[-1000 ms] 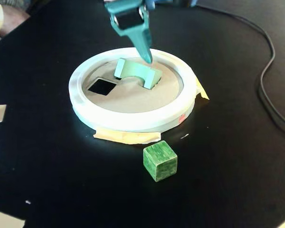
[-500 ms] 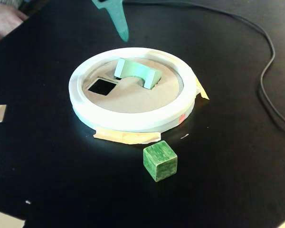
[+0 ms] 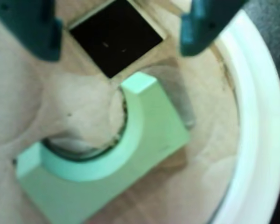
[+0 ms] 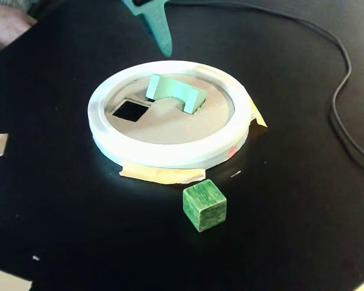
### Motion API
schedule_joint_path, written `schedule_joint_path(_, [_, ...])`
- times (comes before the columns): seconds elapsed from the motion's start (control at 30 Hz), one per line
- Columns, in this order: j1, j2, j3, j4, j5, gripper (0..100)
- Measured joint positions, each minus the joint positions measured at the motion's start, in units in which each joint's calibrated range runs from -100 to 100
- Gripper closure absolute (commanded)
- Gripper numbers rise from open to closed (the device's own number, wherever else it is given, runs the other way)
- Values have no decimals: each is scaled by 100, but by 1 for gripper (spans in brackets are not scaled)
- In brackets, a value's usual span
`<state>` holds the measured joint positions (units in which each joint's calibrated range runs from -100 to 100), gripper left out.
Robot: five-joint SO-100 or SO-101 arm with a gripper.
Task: Pick up the U shape block and drop it in corresponding U shaped hole
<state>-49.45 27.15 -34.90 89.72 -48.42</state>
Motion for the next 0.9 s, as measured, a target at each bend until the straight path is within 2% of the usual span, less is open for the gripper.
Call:
schedule_joint_path(0.3, [30,0,0,-184,1011,57])
schedule_joint_path(0.43, [30,0,0,-776,1807,57])
schedule_joint_path(0.53, [120,0,-10,-1086,2716,57])
schedule_joint_path(0.67, [290,0,-10,-1164,3389,55])
schedule_joint_path(0.73, [280,0,-10,-1164,3609,49])
schedule_joint_path(0.8, [230,0,-10,-1174,3702,38])
schedule_joint_path(0.83, [230,0,-10,-1174,3731,25])
schedule_joint_path(0.9, [230,0,-10,-1174,3775,10])
